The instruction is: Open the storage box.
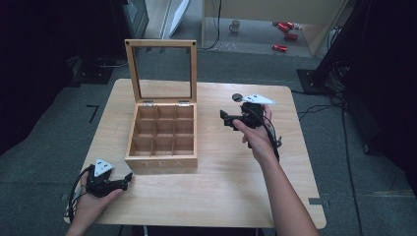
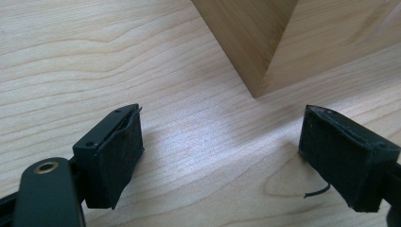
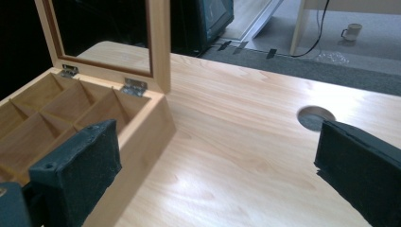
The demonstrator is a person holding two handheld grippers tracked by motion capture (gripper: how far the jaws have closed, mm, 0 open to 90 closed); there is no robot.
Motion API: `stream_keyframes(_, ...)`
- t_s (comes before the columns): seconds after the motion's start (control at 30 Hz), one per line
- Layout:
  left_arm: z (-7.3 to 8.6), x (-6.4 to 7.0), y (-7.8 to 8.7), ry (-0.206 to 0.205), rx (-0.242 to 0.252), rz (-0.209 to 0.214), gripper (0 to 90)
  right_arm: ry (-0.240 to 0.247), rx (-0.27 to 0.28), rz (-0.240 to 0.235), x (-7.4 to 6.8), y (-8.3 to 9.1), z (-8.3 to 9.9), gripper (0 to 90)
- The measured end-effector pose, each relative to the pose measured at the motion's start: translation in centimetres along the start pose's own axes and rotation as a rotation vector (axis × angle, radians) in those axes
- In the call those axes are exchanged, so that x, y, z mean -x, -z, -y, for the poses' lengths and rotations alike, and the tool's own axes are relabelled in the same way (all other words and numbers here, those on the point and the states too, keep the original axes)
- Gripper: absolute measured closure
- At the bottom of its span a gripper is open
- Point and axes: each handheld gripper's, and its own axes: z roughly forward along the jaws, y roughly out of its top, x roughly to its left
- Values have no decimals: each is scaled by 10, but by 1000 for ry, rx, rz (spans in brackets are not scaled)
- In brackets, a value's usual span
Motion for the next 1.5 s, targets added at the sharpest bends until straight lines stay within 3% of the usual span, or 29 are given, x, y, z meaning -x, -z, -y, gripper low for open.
stream_keyframes(0.23, 0, 0, 0, 1, 1, 0, 148, -8, 14, 28, 20, 35, 21, 12)
stream_keyframes(0.53, 0, 0, 0, 1, 1, -1, 149, -3, 13, 66, 36, 64, 42, 11)
stream_keyframes(0.83, 0, 0, 0, 2, 2, -1, 149, -40, 10, 109, 58, 96, 71, 12)
stream_keyframes(1.03, 0, 0, 0, 2, 2, -1, 150, -52, 0, 132, 67, 108, 88, 12)
stream_keyframes(1.17, 0, 0, 0, 3, 2, -2, 151, -68, -24, 151, 75, 117, 109, 11)
stream_keyframes(1.5, 0, 0, 0, 2, 1, -2, 151, -92, -69, 190, 82, 123, 142, 11)
